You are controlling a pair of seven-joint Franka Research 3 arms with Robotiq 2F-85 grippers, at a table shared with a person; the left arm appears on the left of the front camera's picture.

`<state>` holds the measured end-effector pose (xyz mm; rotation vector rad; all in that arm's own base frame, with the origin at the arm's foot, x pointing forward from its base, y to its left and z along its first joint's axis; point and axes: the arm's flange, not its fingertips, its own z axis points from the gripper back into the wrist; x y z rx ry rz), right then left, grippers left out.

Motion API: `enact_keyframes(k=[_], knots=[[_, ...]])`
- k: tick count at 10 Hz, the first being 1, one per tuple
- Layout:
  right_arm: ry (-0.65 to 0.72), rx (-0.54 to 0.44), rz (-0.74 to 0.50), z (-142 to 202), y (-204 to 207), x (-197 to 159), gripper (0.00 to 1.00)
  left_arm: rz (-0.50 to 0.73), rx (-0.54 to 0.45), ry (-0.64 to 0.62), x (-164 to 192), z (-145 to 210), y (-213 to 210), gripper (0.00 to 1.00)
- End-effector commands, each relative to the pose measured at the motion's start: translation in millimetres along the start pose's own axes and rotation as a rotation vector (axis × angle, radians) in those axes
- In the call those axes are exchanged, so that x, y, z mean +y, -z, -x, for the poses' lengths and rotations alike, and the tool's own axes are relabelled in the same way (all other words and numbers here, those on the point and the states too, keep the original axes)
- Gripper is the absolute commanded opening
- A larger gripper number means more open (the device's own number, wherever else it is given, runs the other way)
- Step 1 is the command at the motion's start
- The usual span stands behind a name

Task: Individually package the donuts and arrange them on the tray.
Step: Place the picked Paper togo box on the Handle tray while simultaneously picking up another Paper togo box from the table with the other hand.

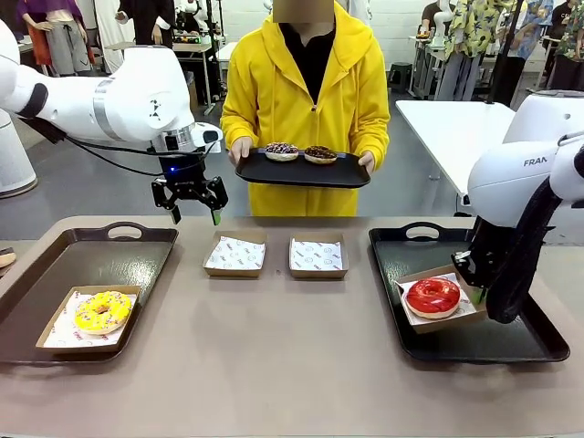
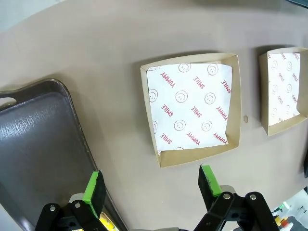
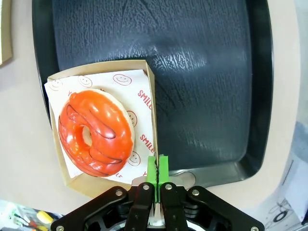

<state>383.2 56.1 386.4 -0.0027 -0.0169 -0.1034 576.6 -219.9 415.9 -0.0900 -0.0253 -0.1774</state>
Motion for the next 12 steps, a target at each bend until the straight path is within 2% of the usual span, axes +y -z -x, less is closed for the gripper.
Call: enact_keyframes(k=[1, 5, 12], knots=[[0.044, -0.013, -0.018, 32, 19, -3, 0.01, -0.038, 0.004, -0.028, -2, -5, -1, 1.0], [0.043, -0.003, -0.005, 33, 21, 0, 0.01, -0.038, 0.028, -0.031, -1, -10, 8, 1.0], [0.047, 0.016, 0.014, 32, 27, 2, 0.01, -0.045, 0.058, -0.062, -2, -13, 54, 1.0]])
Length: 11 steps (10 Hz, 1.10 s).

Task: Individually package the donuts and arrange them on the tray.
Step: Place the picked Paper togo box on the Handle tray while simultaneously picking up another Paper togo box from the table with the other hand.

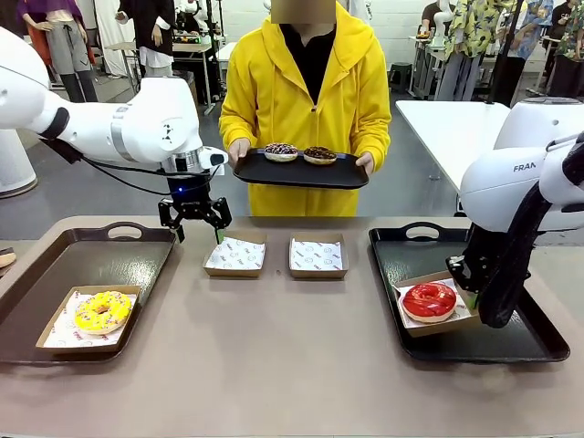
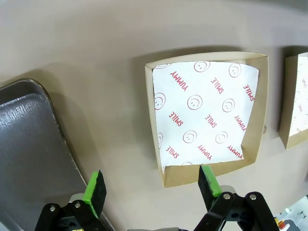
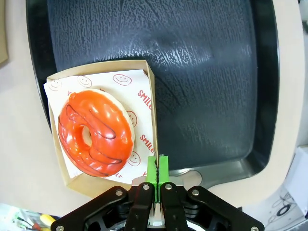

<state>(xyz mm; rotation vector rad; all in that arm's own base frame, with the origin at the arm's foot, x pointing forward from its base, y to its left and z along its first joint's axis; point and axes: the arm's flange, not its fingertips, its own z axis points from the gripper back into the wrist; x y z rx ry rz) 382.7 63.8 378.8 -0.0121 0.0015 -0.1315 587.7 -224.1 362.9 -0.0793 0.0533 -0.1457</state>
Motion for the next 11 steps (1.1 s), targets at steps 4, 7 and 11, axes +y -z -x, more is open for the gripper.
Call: enact_keyframes(k=[4, 7, 11], knots=[[0.019, 0.009, 0.011, 28, 23, -8, 0.01, -0.053, -0.006, -0.027, -8, -4, 13, 1.0], [0.017, 0.018, 0.016, 27, 25, -10, 0.01, -0.055, 0.006, -0.03, -8, -5, 20, 1.0], [0.012, 0.003, 0.023, 23, 28, -11, 0.01, -0.051, 0.016, -0.025, -8, -6, 23, 1.0]])
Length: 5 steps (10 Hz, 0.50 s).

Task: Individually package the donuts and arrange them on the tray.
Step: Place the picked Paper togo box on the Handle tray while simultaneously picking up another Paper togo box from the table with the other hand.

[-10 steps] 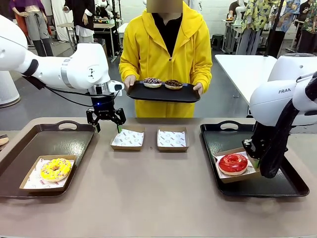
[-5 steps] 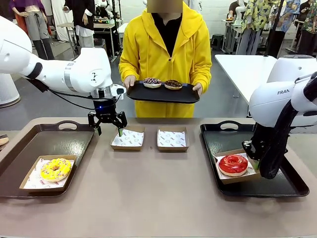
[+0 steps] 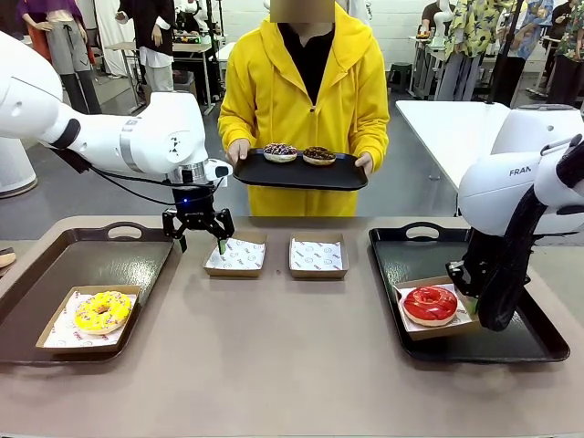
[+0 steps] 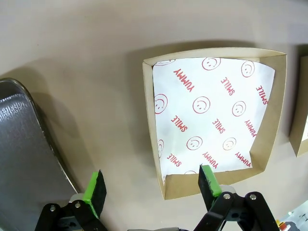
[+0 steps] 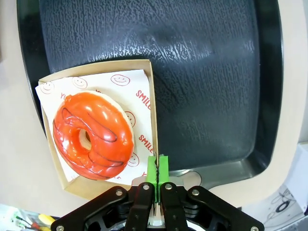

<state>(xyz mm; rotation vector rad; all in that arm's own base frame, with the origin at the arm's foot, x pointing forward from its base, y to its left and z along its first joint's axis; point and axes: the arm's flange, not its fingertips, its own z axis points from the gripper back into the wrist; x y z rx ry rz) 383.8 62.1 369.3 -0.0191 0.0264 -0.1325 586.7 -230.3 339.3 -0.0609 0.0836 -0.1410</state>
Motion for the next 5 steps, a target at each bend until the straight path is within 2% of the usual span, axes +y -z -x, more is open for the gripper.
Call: enact_keyframes(k=[1, 5], knots=[[0.005, -0.031, 0.02, 24.0, 21.4, -8.5, 0.01, -0.035, -0.014, -0.019, -3.6, -4.9, -0.6, 1.0], [-0.015, -0.056, 0.018, 24.2, 25.0, -8.0, 0.01, -0.033, -0.014, -0.017, -3.9, -4.6, 0.7, 1.0]])
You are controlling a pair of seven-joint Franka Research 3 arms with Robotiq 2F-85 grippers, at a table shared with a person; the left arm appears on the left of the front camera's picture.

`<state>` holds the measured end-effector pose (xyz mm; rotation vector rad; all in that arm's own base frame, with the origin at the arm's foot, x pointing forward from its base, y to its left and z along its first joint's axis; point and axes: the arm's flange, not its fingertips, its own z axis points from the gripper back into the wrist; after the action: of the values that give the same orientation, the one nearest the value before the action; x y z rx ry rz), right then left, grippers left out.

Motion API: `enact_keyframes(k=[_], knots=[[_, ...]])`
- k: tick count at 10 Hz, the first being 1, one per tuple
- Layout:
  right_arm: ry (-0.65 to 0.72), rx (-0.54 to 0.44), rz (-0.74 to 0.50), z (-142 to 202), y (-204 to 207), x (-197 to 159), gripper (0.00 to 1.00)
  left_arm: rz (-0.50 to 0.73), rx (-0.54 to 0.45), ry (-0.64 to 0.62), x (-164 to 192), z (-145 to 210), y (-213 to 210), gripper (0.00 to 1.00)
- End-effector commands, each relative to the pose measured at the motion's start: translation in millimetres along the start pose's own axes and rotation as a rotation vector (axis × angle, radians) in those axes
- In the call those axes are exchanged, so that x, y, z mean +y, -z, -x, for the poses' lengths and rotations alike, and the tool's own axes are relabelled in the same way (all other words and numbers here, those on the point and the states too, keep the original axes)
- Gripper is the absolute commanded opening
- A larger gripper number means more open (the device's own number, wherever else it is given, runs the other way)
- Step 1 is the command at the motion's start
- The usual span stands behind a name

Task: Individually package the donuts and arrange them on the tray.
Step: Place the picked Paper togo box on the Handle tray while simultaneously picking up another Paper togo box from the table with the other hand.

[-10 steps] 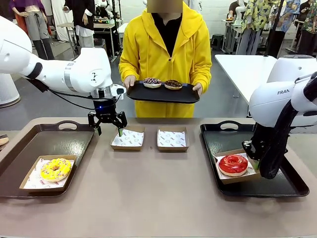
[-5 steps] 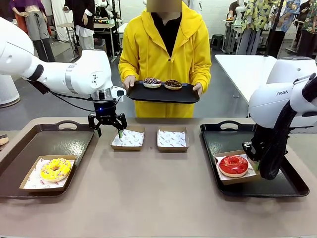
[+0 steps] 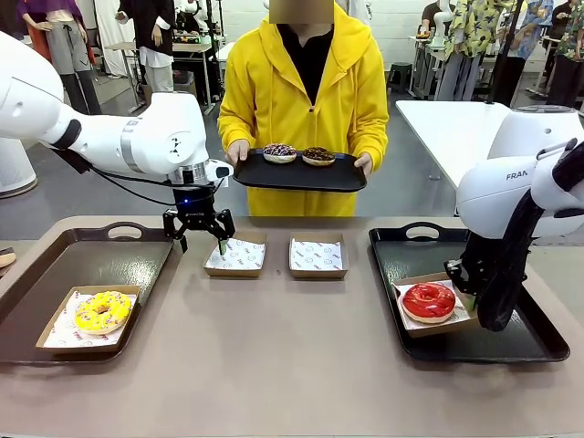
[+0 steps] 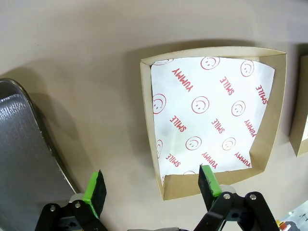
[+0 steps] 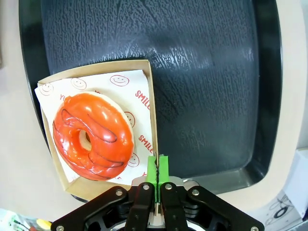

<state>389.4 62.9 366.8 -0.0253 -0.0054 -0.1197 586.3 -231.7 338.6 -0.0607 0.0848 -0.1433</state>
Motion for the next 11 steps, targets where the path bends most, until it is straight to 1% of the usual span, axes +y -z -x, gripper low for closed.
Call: enact_keyframes(k=[1, 2, 3, 4, 5, 6, 7, 8, 9, 11], knots=[[-0.009, -0.03, 0.01, 31, 22, -9, 0.01, -0.03, -0.018, -0.022, -3, -5, 1, 1.0], [-0.018, -0.033, 0.005, 31, 23, -9, 0.36, -0.018, -0.028, -0.015, -3, -5, 1, 1.0], [-0.033, -0.035, 0.003, 31, 24, -9, 0.61, -0.006, -0.026, -0.012, -2, -6, 1, 0.4], [-0.035, -0.037, 0.0, 31, 24, -8, 0.95, -0.006, -0.028, -0.019, -2, -6, 0, 0.4], [-0.036, -0.037, -0.002, 31, 24, -8, 1.0, -0.007, -0.042, -0.025, -1, -8, 1, 0.0], [-0.037, -0.037, -0.004, 31, 24, -8, 1.0, -0.015, -0.061, -0.038, -1, -9, 2, 0.36], [-0.038, -0.038, -0.006, 31, 24, -8, 1.0, -0.015, -0.064, -0.044, 0, -10, 3, 0.0], [-0.039, -0.04, -0.009, 31, 24, -8, 0.95, -0.012, -0.068, -0.049, 0, -10, 3, 0.0], [-0.046, -0.042, -0.015, 31, 24, -7, 1.0, -0.014, -0.073, -0.055, 0, -11, 5, 0.0], [-0.057, -0.043, -0.023, 31, 25, -6, 1.0, -0.019, -0.074, -0.068, -1, -12, 11, 0.0]])
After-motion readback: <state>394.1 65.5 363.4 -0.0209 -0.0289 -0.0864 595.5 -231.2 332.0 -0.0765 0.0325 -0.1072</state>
